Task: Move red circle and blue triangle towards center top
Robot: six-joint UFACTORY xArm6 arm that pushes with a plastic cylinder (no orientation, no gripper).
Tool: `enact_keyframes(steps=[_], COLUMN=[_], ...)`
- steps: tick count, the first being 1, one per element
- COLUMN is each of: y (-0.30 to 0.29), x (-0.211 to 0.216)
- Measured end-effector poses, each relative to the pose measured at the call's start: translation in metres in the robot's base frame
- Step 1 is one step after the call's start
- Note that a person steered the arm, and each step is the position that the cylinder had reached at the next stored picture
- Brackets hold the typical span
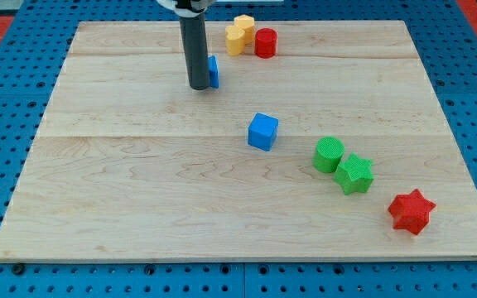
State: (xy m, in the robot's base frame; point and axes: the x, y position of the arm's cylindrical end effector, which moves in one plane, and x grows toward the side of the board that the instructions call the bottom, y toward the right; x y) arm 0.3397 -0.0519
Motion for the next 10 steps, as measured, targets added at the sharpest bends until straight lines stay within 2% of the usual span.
enact_keyframes(steps=[2,3,4,6,7,8,9,10], y=[0.063,0.053,-0.017,-0.009,0.030,0.025,0.081,0.087], x=[-0.036,0.017,0.018,-0.035,-0.040,-0.022,-0.002,-0.016])
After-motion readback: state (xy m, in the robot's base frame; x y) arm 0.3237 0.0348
